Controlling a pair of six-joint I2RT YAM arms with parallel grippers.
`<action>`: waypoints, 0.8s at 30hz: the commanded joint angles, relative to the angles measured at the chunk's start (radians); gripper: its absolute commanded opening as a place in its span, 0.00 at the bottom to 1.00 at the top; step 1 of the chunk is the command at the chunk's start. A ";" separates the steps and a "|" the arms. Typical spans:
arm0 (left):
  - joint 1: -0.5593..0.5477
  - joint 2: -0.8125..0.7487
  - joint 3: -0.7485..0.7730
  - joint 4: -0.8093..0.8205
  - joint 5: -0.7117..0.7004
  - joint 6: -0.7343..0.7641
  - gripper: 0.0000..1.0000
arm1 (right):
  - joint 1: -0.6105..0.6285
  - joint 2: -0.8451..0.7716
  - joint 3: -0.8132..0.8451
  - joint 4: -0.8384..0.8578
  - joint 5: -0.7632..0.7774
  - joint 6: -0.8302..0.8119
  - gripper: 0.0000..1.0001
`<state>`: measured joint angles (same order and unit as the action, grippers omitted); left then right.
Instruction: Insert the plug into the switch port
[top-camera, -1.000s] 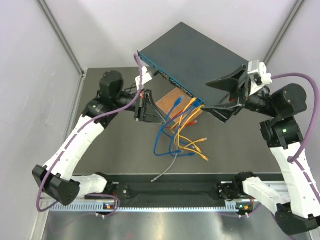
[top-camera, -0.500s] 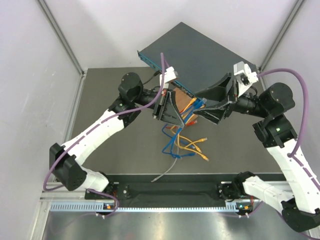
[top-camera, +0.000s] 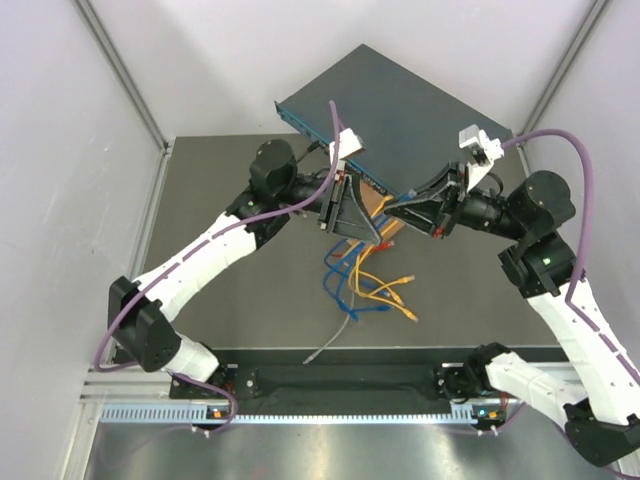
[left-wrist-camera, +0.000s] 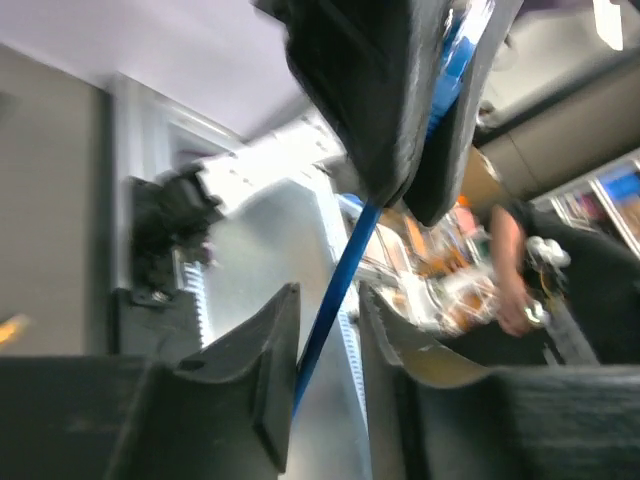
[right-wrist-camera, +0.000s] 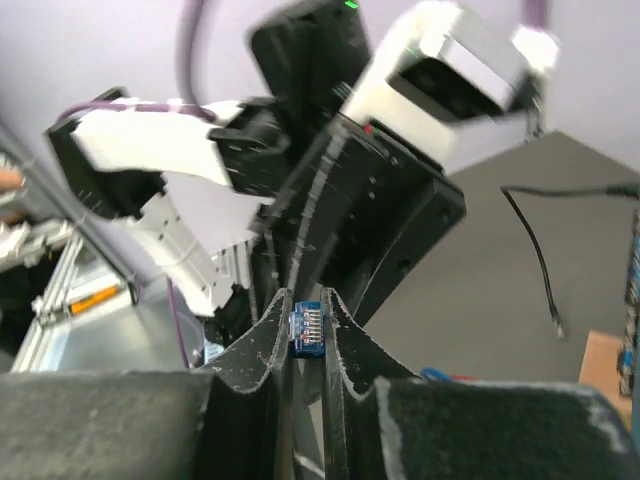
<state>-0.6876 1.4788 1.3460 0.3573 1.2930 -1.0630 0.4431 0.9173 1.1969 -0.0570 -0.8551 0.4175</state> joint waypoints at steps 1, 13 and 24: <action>0.010 -0.070 0.142 -0.525 -0.222 0.512 0.36 | -0.027 -0.011 -0.036 -0.026 0.120 0.104 0.00; -0.209 -0.178 0.222 -0.802 -1.101 1.198 0.44 | -0.135 0.020 -0.132 -0.004 0.186 0.564 0.00; -0.332 -0.121 0.228 -0.762 -1.327 1.348 0.37 | -0.138 0.008 -0.138 0.016 0.168 0.616 0.00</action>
<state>-1.0103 1.3422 1.5448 -0.4343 0.0559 0.2192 0.3111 0.9489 1.0534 -0.0975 -0.6758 0.9886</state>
